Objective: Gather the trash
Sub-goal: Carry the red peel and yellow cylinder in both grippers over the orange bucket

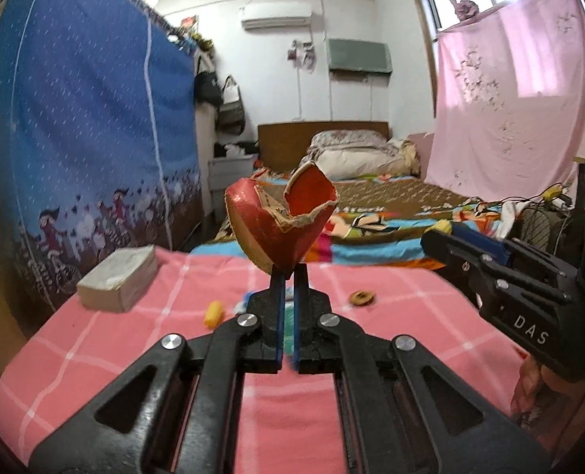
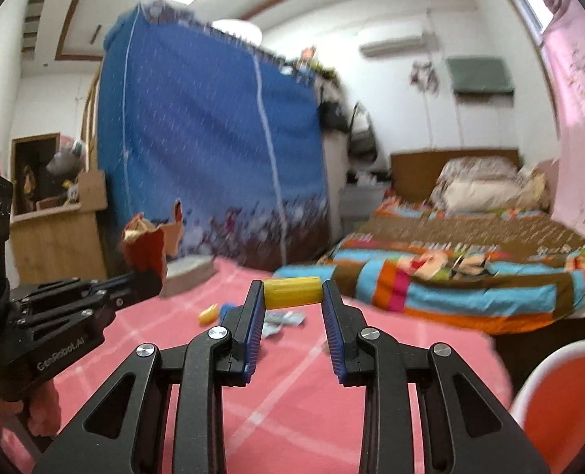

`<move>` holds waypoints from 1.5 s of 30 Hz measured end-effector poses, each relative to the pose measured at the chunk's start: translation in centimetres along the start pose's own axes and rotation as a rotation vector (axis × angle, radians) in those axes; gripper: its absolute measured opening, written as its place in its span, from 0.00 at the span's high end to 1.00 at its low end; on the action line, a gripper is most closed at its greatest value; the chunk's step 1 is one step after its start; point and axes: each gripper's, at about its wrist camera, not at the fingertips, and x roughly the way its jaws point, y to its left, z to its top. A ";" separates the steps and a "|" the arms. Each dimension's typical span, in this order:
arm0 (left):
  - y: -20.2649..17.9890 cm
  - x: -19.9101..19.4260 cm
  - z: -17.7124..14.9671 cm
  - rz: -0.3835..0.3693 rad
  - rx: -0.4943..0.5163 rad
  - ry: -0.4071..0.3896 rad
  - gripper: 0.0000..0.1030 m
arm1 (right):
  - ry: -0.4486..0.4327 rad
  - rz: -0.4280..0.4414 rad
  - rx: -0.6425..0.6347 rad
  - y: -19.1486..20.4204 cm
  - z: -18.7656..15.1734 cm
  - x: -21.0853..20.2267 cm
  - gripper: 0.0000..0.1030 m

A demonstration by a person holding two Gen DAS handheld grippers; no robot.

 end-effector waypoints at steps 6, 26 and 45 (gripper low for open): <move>-3.2 -0.5 1.1 -0.053 0.070 -0.042 0.94 | -0.115 -0.077 0.021 -2.1 1.3 -3.0 0.74; -14.9 0.5 1.1 -0.287 0.213 0.009 0.94 | -0.122 -0.313 0.153 -10.6 0.4 -10.0 0.74; -22.0 5.2 -0.9 -0.500 0.173 0.283 0.94 | 0.045 -0.448 0.299 -17.1 -2.5 -12.7 0.73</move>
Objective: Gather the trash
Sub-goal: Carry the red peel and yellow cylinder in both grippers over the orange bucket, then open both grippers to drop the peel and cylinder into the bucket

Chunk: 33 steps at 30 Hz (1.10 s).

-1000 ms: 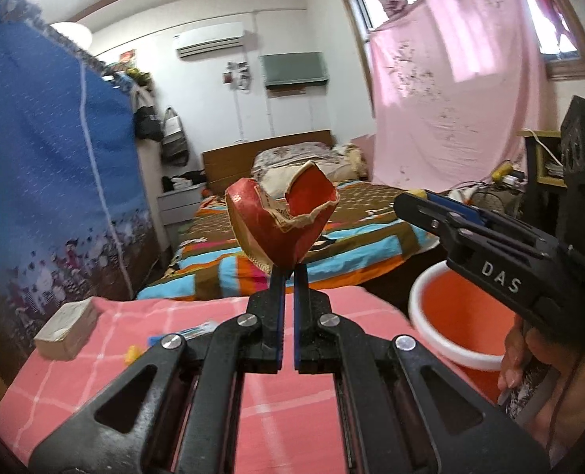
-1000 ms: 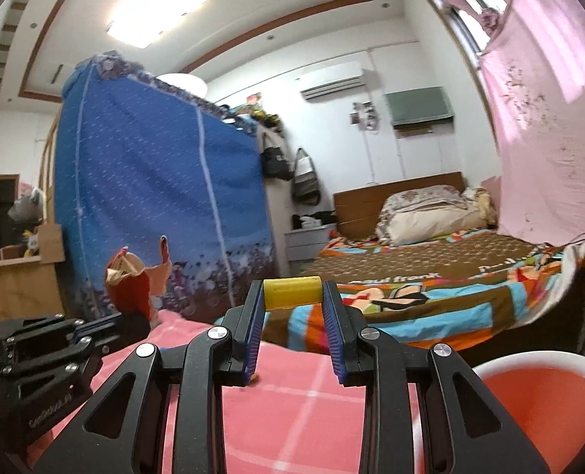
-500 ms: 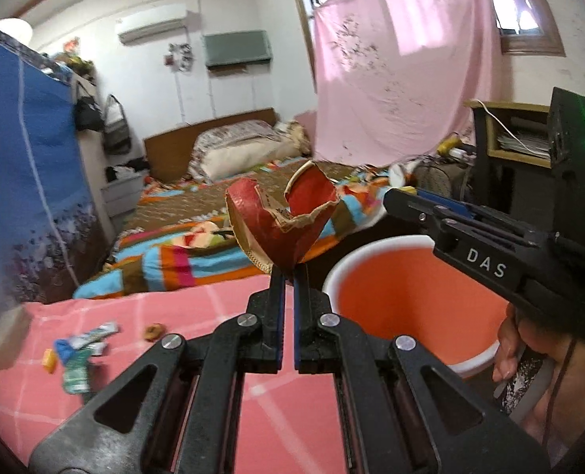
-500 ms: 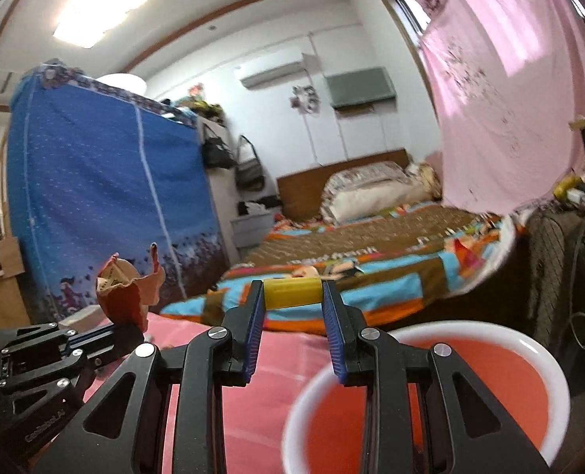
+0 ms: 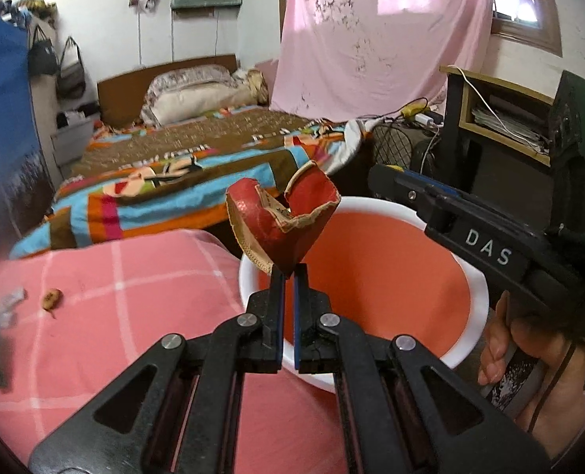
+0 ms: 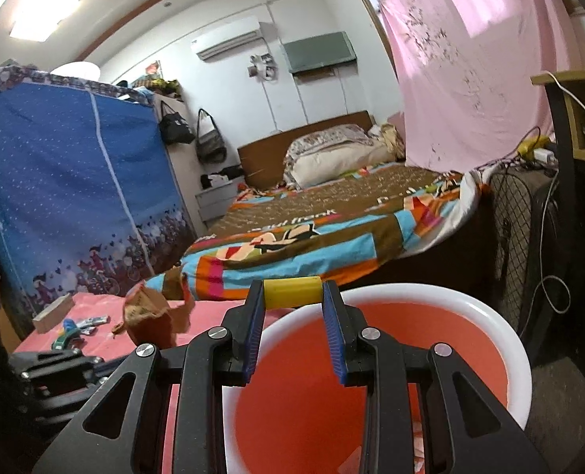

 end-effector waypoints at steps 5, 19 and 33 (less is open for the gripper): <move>-0.1 1.1 0.2 -0.041 -0.039 0.045 0.93 | 0.027 -0.014 0.020 -0.9 0.0 0.3 0.73; -0.5 1.7 0.2 -0.057 -0.058 0.080 0.88 | 0.056 -0.036 0.054 -1.8 0.1 0.5 0.69; 3.8 -2.4 0.1 0.090 -0.190 -0.058 0.72 | -0.020 -0.028 0.003 0.0 0.6 -0.1 0.56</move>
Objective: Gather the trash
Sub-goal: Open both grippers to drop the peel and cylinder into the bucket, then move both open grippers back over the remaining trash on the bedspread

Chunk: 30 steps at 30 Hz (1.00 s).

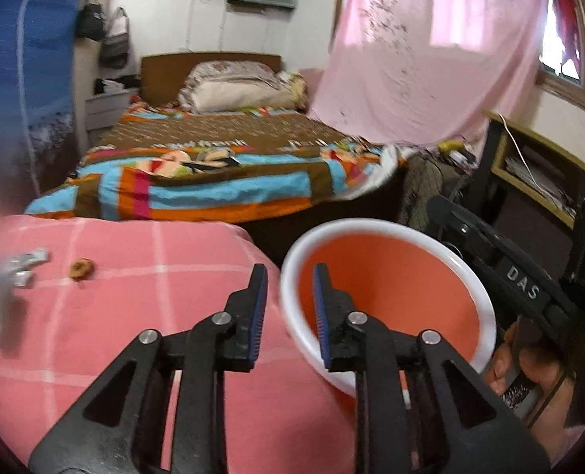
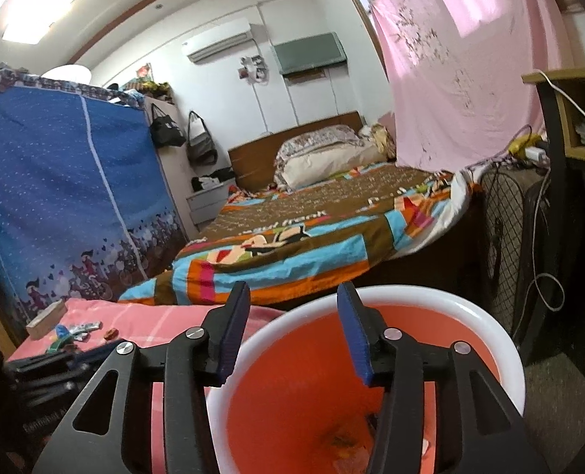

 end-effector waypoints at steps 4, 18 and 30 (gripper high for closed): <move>1.6 -1.4 0.3 0.083 -0.021 -0.054 0.61 | -0.034 0.024 -0.024 1.3 0.3 -0.1 0.54; 9.0 -8.7 -0.9 0.338 -0.148 -0.294 0.00 | -0.154 0.150 -0.075 7.9 0.3 -0.1 0.07; 14.1 -12.6 -3.2 0.490 -0.201 -0.404 0.00 | -0.267 0.262 -0.145 13.8 -1.1 -0.4 0.00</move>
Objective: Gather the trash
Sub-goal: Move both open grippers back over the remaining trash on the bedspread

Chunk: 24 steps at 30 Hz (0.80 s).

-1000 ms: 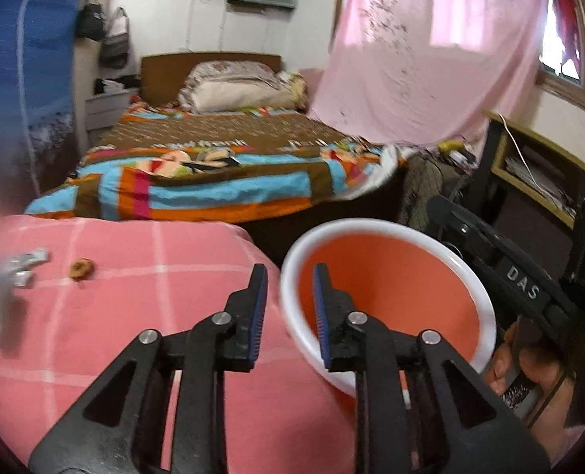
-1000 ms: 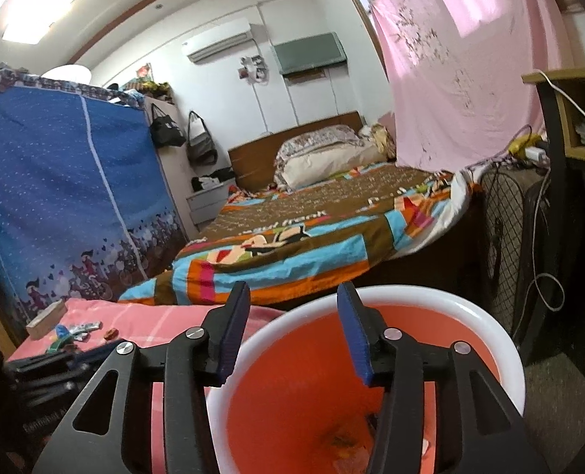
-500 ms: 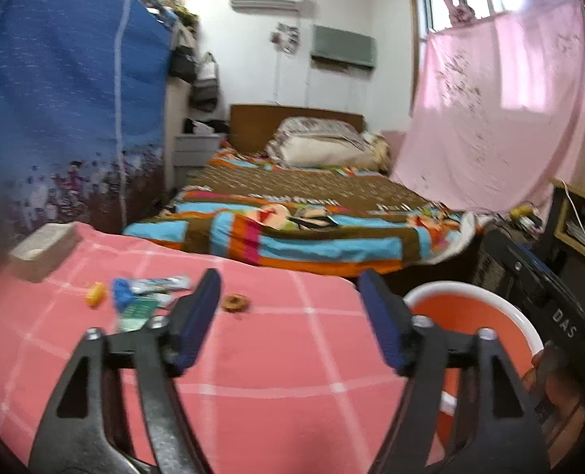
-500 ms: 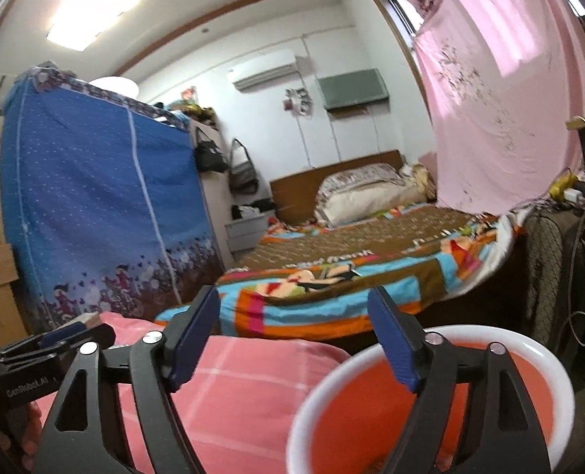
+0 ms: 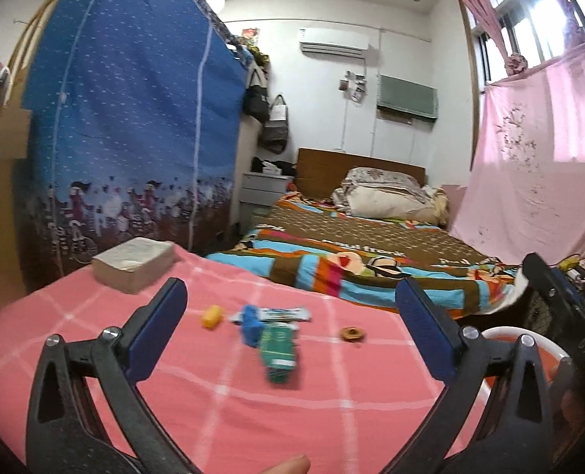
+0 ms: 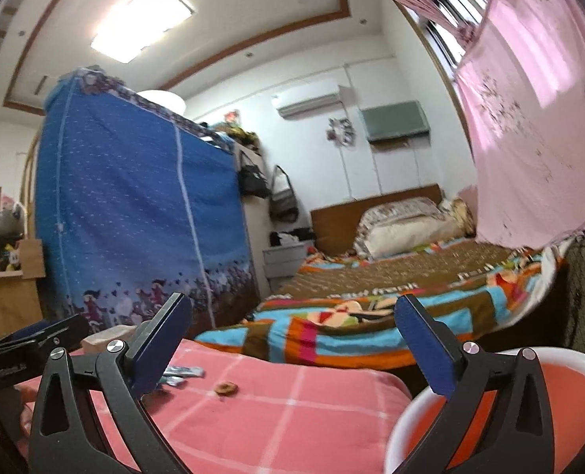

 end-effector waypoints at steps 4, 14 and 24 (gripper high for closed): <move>1.8 -0.4 -0.1 0.030 -0.004 -0.023 0.00 | -0.044 0.034 -0.041 1.8 -0.4 -0.1 0.00; 3.6 0.4 -0.3 0.056 0.027 -0.040 0.00 | -0.010 0.072 -0.187 5.7 -1.8 2.1 0.00; 2.6 4.6 -1.1 0.032 0.081 0.144 0.00 | 0.187 0.026 -0.108 4.1 -2.4 6.5 0.00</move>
